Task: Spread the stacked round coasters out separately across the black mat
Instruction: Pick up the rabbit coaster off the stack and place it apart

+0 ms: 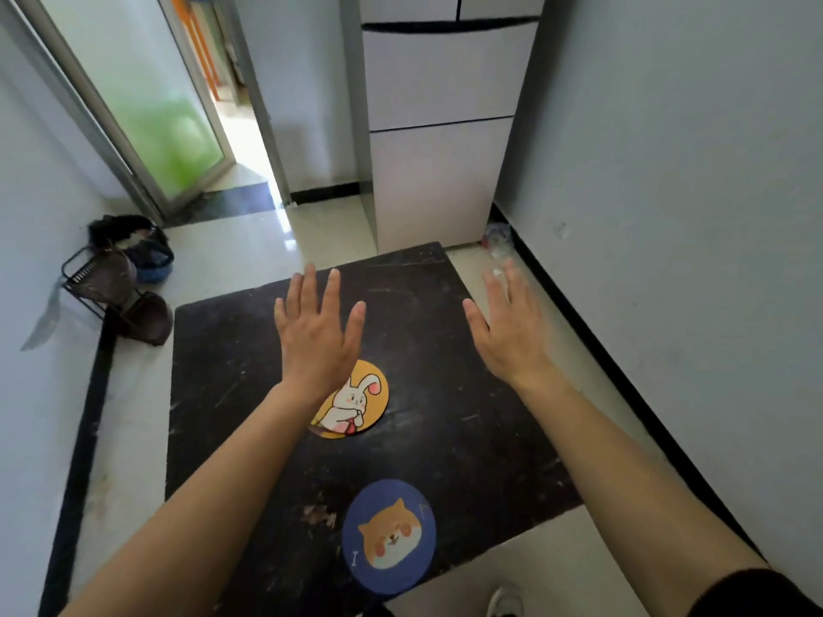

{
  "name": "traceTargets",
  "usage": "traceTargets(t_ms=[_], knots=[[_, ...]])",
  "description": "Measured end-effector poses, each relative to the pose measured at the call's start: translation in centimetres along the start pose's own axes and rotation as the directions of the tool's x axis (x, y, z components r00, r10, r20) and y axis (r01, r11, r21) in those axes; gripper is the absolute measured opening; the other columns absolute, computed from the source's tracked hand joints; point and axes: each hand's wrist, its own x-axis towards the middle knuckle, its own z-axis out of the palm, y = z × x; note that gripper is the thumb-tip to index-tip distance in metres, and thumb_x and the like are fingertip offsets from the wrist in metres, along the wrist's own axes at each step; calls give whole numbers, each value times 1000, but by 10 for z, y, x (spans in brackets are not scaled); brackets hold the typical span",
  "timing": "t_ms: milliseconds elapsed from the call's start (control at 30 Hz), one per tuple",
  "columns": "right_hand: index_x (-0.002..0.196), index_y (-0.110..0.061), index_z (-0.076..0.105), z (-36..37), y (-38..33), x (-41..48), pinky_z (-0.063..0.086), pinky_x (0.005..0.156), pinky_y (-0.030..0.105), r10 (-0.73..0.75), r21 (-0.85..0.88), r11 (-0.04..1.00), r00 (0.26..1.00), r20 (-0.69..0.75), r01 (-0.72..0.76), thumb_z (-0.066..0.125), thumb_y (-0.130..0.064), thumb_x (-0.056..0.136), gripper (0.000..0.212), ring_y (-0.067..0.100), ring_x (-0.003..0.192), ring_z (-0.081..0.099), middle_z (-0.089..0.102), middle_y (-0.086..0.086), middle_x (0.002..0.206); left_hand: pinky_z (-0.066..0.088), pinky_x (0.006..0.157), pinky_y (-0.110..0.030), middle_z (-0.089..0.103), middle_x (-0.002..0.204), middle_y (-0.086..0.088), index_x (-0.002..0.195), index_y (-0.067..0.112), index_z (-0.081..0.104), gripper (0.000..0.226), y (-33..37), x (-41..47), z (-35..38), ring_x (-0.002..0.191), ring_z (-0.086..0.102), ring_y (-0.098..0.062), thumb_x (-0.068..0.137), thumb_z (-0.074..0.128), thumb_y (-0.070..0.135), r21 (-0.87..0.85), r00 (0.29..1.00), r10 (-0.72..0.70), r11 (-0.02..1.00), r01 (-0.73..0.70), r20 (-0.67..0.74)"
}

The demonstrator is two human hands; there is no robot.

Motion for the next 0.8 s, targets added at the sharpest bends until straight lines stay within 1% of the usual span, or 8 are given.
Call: traceTargets(t_ms=[67,200,400,467,533,633,700,800], knots=[[151,-16,32,-11,10,7,30,113,52,-22,-4,1000,999,-35,22,40,-48,99,62,39,144,28,24,21,159,9,120,-54,13,166,-13,154,19,25,65,15,8,0,153,7,-31,100,24,55,2,1000,11,1000,-11,-1],[155,-22,18,-25,61,13,26,114,51,-25,-19,1000,1000,-14,24,36,-52,98,67,36,147,22,14,17,163,7,122,-54,8,167,-11,156,20,22,66,64,13,18,153,2,-28,100,24,55,19,998,21,1000,-22,60],[155,-22,17,-36,175,25,21,117,50,-9,22,1000,1000,20,8,37,-53,98,68,34,149,16,13,18,163,6,122,-53,7,167,-11,157,19,20,66,159,11,69,154,2,-27,100,27,53,68,993,-9,998,1,115],[155,-21,15,-48,235,36,19,118,49,-27,40,999,998,56,25,35,-55,99,69,33,150,13,12,18,163,4,122,-52,5,167,-10,157,19,19,66,216,8,94,154,0,-27,101,27,52,94,992,-56,995,46,110],[156,-20,14,-50,248,40,18,119,48,-46,51,998,997,55,44,35,-55,99,70,33,150,12,12,18,163,3,123,-50,2,167,-9,157,20,17,66,228,4,98,154,-2,-26,101,26,52,95,988,-93,992,82,121],[155,-18,16,-70,305,53,21,119,49,-86,75,994,993,85,79,33,-56,98,71,33,149,15,13,19,162,3,123,-51,0,168,-8,158,20,14,67,282,7,115,154,-4,-25,100,24,54,79,981,-137,989,127,137],[155,-19,14,-79,337,69,20,119,48,-103,77,992,990,97,95,28,-59,98,72,31,149,14,11,17,163,4,123,-51,1,167,-9,158,20,14,67,315,10,122,154,-3,-25,100,23,54,77,981,-151,987,142,120],[155,-21,10,-83,364,97,19,119,46,-133,108,987,986,96,122,24,-62,97,73,29,150,12,8,15,164,6,123,-51,3,167,-10,157,19,15,67,342,24,128,154,-2,-26,101,23,54,96,982,-170,982,162,83]])
